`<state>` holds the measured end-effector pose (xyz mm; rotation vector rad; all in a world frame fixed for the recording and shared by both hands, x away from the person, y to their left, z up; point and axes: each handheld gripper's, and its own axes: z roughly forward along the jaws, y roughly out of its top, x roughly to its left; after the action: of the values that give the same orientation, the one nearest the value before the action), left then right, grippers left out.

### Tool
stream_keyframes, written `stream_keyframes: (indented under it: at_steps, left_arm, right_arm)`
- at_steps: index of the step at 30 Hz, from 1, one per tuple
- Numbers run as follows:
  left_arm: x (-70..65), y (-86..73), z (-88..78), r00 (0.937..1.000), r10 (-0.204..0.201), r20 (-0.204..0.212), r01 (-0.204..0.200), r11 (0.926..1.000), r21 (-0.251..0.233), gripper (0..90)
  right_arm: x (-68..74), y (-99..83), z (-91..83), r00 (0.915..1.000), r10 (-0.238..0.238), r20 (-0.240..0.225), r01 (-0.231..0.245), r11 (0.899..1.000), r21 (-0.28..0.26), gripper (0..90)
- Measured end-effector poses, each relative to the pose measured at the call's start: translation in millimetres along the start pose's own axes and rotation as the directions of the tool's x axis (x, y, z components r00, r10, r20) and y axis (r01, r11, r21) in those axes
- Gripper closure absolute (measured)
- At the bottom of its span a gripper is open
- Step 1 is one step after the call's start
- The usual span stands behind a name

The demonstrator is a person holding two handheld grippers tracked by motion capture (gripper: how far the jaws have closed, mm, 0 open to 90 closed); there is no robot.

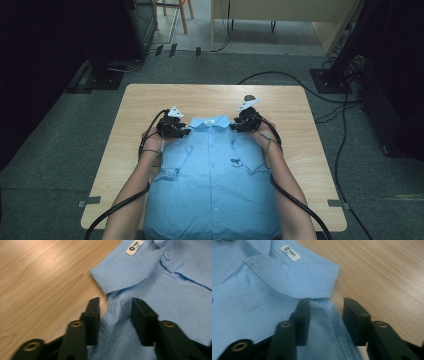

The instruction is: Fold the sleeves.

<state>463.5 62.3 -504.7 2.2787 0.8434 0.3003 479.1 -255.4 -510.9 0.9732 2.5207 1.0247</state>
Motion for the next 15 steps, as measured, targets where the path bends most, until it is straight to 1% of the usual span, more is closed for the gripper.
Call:
stream_keyframes:
  at_steps: [1, 2, 4, 5, 6, 7, 9, 10, 11, 14, 15]
  left_arm:
    - [0.0, 0.0, 0.0, 1.0, 0.0, 0.0, 0.0, 1.0, 0.0, 85.6]
    - [0.0, 0.0, 0.0, 1.0, 0.0, 0.0, 0.0, 1.0, 0.0, 85.6]
    - [0.0, 0.0, 0.0, 1.0, 0.0, 0.0, 0.0, 1.0, 0.0, 85.6]
    - [-0.1, 1.4, -0.3, 1.0, 0.001, 0.0, -0.001, 0.9999, 0.014, 85.6]
    - [-0.1, 1.4, -0.3, 1.0, 0.001, 0.0, -0.001, 0.9999, 0.014, 86.4]
    - [-0.1, 1.4, -0.3, 1.0, 0.001, 0.0, -0.001, 0.9999, 0.014, 86.4]
    - [-0.5, 2.4, -1.5, 0.9998, 0.015, -0.011, -0.015, 0.9998, 0.014, 86.4]
    - [-0.5, 2.4, -1.5, 0.9998, 0.015, -0.011, -0.015, 0.9998, 0.014, 86.4]
    - [-1.2, 3.8, -2.0, 0.9994, 0.028, -0.02, -0.027, 0.9995, 0.015, 86.4]
    - [-1.2, 3.8, -2.0, 0.9994, 0.028, -0.02, -0.027, 0.9995, 0.015, 86.4]
    - [-0.6, 5.9, -4.4, 0.9988, 0.038, -0.033, -0.038, 0.9993, 0.001, 86.4]
  right_arm:
    - [7.0, 5.7, -0.9, 0.9992, 0.021, 0.034, -0.022, 0.998, 0.051, 67.6]
    - [7.0, 5.7, -0.9, 0.9992, 0.021, 0.034, -0.022, 0.998, 0.051, 88.6]
    - [7.0, 5.7, -0.9, 0.9992, 0.021, 0.034, -0.022, 0.998, 0.051, 88.6]
    - [7.0, 5.7, -0.9, 0.9992, 0.021, 0.034, -0.022, 0.998, 0.051, 88.6]
    - [7.0, 5.7, -0.9, 0.9992, 0.021, 0.034, -0.022, 0.998, 0.051, 88.6]
    - [12.7, 9.2, -0.4, 0.9976, 0.007, 0.069, -0.013, 0.997, 0.078, 88.6]
    - [13.8, 9.6, -0.4, 0.9969, 0.001, 0.078, -0.008, 0.997, 0.081, 89.5]
    - [13.8, 9.6, -0.4, 0.9969, 0.001, 0.078, -0.008, 0.997, 0.081, 89.5]
    - [15.3, 10.0, -0.4, 0.9957, -0.013, 0.092, 0.006, 0.997, 0.078, 89.5]
    - [16.2, 11.1, -2.0, 0.9947, -0.003, 0.103, -0.003, 0.998, 0.063, 89.5]
    - [16.2, 11.3, -2.2, 0.9945, -0.005, 0.105, -0.002, 0.998, 0.06, 89.5]
